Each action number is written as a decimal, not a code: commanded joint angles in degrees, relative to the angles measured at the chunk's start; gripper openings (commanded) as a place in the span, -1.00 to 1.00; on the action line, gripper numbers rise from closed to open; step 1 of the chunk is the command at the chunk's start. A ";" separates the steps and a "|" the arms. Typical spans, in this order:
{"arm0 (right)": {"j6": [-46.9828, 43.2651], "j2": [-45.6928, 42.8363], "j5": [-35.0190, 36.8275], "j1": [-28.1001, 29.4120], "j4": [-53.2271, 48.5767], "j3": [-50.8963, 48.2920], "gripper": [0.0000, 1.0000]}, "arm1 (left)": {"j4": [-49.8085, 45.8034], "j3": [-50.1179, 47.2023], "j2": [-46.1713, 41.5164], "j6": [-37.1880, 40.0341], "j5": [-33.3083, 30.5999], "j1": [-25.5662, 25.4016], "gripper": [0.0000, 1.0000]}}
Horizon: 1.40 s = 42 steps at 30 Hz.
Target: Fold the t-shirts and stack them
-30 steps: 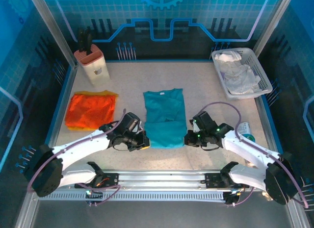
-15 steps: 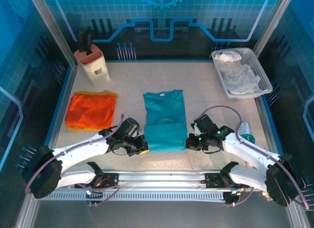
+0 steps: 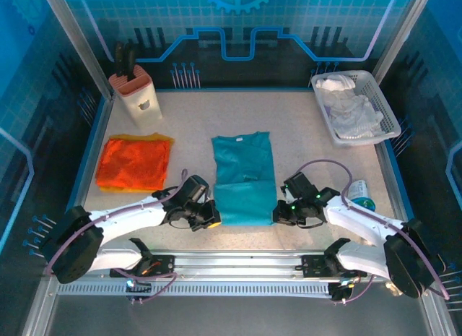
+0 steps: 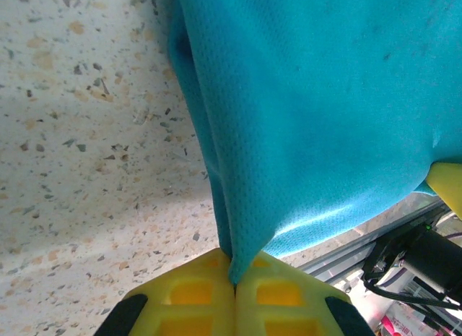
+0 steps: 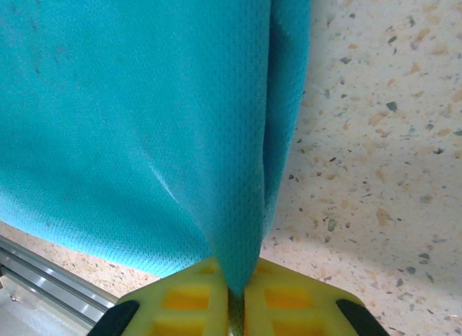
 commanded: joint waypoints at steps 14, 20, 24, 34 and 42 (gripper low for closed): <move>1.04 -2.31 0.27 -0.73 -8.76 8.34 -0.99 | -8.46 9.11 -2.82 0.48 -1.14 -0.27 -1.00; -0.46 -0.17 -1.18 -4.12 -11.38 14.82 -1.00 | -9.46 14.91 -0.46 2.16 0.54 2.35 -1.00; -1.30 1.63 -2.65 -6.84 -11.13 17.99 -1.00 | -8.10 17.41 0.16 1.90 1.73 5.29 -1.00; -6.41 7.11 -5.23 -12.96 -11.81 27.15 -1.00 | -7.48 24.63 5.88 4.99 5.71 10.92 -1.00; -6.95 10.97 -8.42 -16.00 -10.94 32.46 -1.00 | -9.33 29.81 8.51 7.23 7.62 14.21 -1.00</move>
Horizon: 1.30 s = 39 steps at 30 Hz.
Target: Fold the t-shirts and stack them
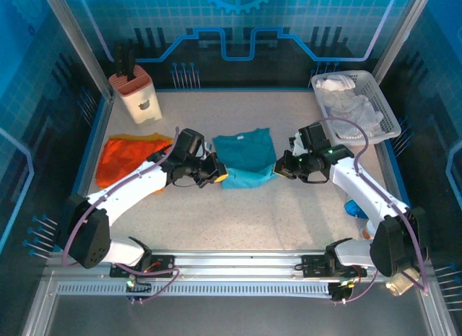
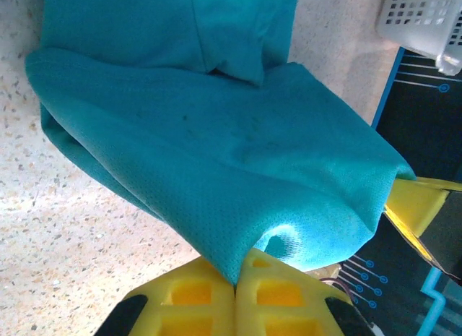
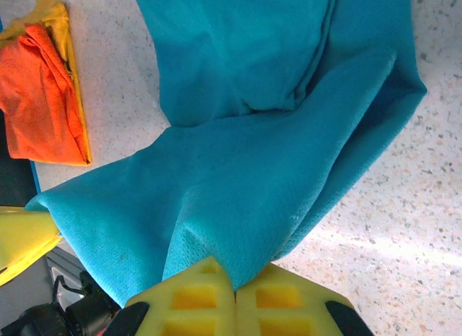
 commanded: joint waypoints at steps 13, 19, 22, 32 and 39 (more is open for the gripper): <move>-3.47 9.72 -4.91 -2.41 -0.25 10.84 -1.00 | 2.41 5.26 6.18 2.53 7.02 5.41 -1.00; -3.92 11.80 -4.76 -2.67 0.52 11.85 -1.00 | 2.90 5.76 7.55 2.65 7.05 6.23 -1.00; -4.10 13.46 -5.14 -3.12 0.65 12.95 -1.00 | 3.48 6.19 8.76 2.64 7.48 7.06 -1.00; -3.94 22.19 -6.01 -4.19 0.30 20.58 -1.00 | 6.37 9.14 16.01 2.31 10.38 11.01 -1.00; -3.19 29.69 -7.68 -4.85 2.77 25.19 -1.00 | 6.99 13.13 22.14 3.67 12.29 14.78 -1.00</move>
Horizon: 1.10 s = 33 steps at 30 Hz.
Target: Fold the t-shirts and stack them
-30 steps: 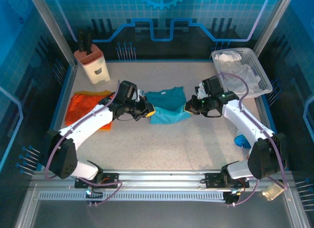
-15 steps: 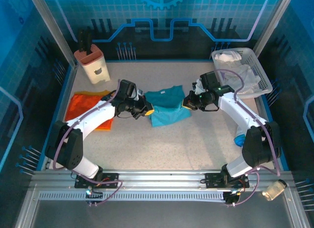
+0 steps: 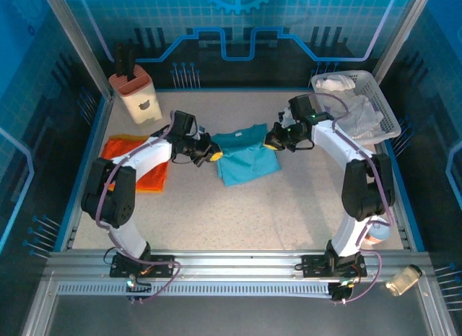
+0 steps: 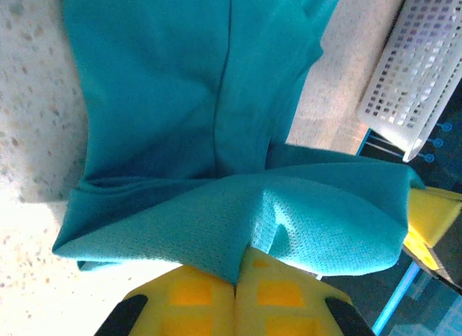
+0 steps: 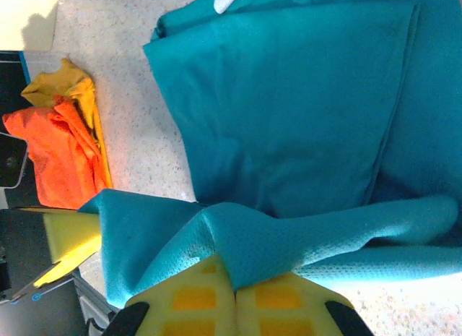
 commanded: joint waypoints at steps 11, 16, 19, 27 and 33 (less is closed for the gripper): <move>1.97 12.53 -4.10 -1.58 1.74 12.72 -0.98 | 1.33 13.43 14.37 4.81 6.84 5.30 -0.94; 4.26 19.68 -3.96 -3.61 1.94 19.48 -0.72 | 2.92 25.55 26.13 4.53 10.43 7.79 -0.38; 5.74 22.10 -3.61 -4.91 2.32 22.24 0.08 | 2.40 31.94 30.81 4.24 12.42 9.03 -0.08; 4.31 15.86 -2.32 -6.28 5.72 14.76 0.61 | -3.40 31.11 24.09 11.70 12.26 10.57 0.21; -1.26 9.71 0.85 -6.27 4.84 4.33 0.62 | -5.47 18.47 15.98 17.24 8.21 9.48 0.20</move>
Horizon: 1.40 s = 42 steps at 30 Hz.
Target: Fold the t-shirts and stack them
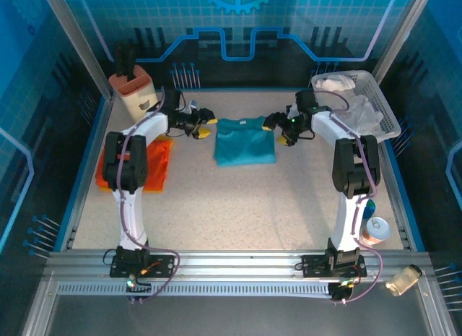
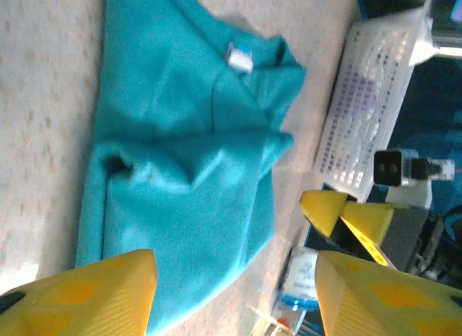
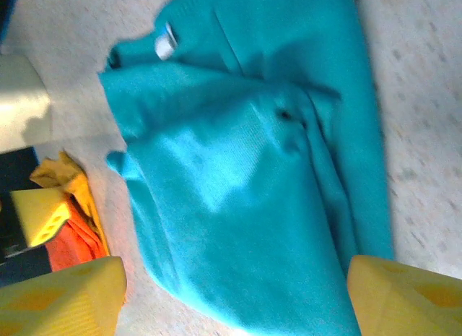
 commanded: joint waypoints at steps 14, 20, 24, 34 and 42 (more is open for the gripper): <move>-6.04 -4.61 4.00 2.46 4.23 -16.43 0.33 | 6.36 -20.25 -5.43 2.29 -9.20 -9.65 -0.22; -5.69 -4.28 3.34 3.53 6.40 -17.43 0.17 | 8.67 -20.35 -4.08 0.27 -10.64 -10.21 -0.38; -5.55 -3.46 3.17 3.60 6.63 -17.08 -0.17 | 7.51 -20.04 -4.18 0.53 -11.57 -10.21 -0.54; -7.30 -7.18 3.52 3.58 4.47 -21.23 -0.82 | 3.28 -23.02 -8.22 2.01 -12.39 -10.89 -0.98; -9.14 -16.73 2.78 4.47 2.24 -31.64 -0.92 | 3.11 -33.74 -17.88 -0.60 -13.40 -14.12 -0.94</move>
